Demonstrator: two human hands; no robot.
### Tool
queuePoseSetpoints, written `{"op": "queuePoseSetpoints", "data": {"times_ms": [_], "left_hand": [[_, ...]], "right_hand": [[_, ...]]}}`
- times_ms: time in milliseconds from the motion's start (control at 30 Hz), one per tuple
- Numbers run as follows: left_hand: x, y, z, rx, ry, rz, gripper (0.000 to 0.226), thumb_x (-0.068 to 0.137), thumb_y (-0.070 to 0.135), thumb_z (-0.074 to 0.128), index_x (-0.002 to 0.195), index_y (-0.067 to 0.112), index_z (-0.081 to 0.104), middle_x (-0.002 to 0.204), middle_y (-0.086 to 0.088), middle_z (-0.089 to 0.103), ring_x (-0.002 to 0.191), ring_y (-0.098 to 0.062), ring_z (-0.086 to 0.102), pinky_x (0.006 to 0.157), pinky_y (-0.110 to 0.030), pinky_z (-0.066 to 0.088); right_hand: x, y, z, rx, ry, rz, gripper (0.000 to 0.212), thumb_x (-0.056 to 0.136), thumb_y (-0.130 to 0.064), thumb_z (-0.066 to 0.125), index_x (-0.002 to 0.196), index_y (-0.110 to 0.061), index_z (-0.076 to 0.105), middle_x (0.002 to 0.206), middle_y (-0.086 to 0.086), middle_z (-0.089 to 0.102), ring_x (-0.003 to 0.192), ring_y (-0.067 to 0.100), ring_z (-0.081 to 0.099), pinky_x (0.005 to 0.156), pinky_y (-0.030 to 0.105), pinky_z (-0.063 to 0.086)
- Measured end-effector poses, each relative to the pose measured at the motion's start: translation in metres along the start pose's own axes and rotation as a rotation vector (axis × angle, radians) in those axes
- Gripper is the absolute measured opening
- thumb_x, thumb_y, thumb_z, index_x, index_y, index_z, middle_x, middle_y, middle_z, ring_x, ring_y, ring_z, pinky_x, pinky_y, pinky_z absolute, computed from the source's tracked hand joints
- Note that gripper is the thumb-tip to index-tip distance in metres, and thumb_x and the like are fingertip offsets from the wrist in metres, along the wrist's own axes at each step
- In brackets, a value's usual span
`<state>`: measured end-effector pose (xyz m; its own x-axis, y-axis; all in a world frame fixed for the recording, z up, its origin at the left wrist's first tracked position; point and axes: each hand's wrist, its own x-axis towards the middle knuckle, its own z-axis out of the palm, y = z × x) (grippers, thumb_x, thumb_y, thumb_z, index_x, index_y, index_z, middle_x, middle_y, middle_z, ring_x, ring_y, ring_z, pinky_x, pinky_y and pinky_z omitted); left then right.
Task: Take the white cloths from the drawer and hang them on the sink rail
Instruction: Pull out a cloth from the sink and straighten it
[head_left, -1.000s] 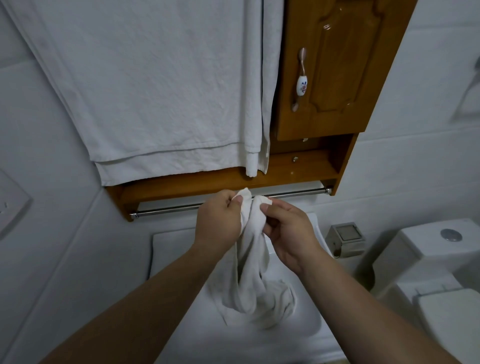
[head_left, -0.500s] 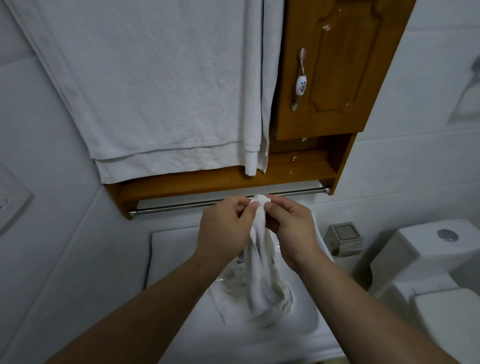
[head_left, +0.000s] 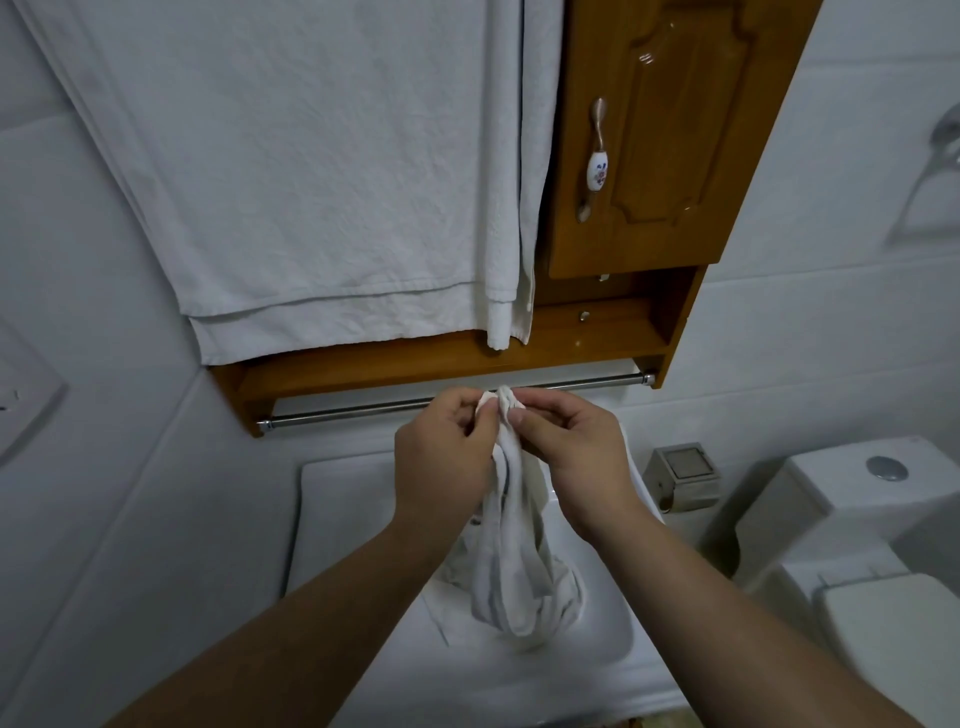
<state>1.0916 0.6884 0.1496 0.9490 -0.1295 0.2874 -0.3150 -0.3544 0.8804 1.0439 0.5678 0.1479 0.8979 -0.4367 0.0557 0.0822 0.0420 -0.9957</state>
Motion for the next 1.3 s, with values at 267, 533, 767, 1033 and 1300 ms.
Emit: {"op": "queuePoseSetpoints", "data": {"times_ms": [267, 533, 767, 1033, 1300], "left_hand": [[-0.007, 0.000, -0.005, -0.132, -0.027, -0.013, 0.008, 0.093, 0.029, 0.063, 0.092, 0.025, 0.069, 0.078, 0.008, 0.073, 0.072, -0.005, 0.070, 0.070, -0.037, 0.060], [-0.012, -0.007, -0.006, -0.116, -0.060, 0.035, 0.025, 0.097, 0.022, 0.058, 0.118, 0.019, 0.072, 0.103, 0.008, 0.075, 0.096, -0.004, 0.069, 0.087, -0.034, 0.058], [-0.015, -0.003, -0.008, -0.129, -0.039, 0.059, 0.028, 0.095, 0.027, 0.061, 0.122, 0.022, 0.070, 0.103, 0.010, 0.075, 0.095, -0.003, 0.068, 0.086, -0.027, 0.057], [-0.014, -0.001, -0.008, -0.273, -0.016, -0.082, 0.009, 0.088, 0.025, 0.071, 0.094, 0.031, 0.075, 0.081, 0.010, 0.076, 0.077, -0.006, 0.072, 0.071, -0.025, 0.059], [-0.014, -0.005, -0.005, -0.189, 0.040, -0.037, 0.018, 0.091, 0.023, 0.067, 0.107, 0.023, 0.075, 0.092, 0.010, 0.076, 0.086, -0.005, 0.070, 0.080, -0.025, 0.058]], "right_hand": [[-0.004, -0.006, 0.000, -0.060, -0.018, -0.043, 0.026, 0.087, -0.008, 0.073, 0.110, -0.020, 0.075, 0.098, -0.002, 0.077, 0.091, 0.013, 0.074, 0.088, 0.036, 0.060], [-0.006, -0.007, 0.001, -0.093, 0.018, -0.036, 0.025, 0.089, -0.016, 0.072, 0.113, -0.021, 0.075, 0.099, -0.007, 0.077, 0.092, 0.012, 0.073, 0.090, 0.040, 0.059], [-0.009, -0.009, 0.004, -0.128, -0.013, -0.099, 0.025, 0.094, -0.014, 0.066, 0.112, -0.030, 0.074, 0.104, -0.012, 0.076, 0.100, 0.004, 0.069, 0.094, 0.031, 0.056], [-0.011, -0.004, 0.007, -0.118, -0.024, -0.076, 0.024, 0.096, -0.016, 0.064, 0.113, -0.028, 0.075, 0.108, -0.009, 0.075, 0.102, 0.008, 0.069, 0.096, 0.036, 0.056], [-0.010, -0.008, 0.012, 0.041, 0.088, 0.016, 0.022, 0.096, -0.015, 0.062, 0.098, -0.031, 0.076, 0.099, -0.003, 0.077, 0.095, 0.018, 0.073, 0.091, 0.044, 0.059]]}}
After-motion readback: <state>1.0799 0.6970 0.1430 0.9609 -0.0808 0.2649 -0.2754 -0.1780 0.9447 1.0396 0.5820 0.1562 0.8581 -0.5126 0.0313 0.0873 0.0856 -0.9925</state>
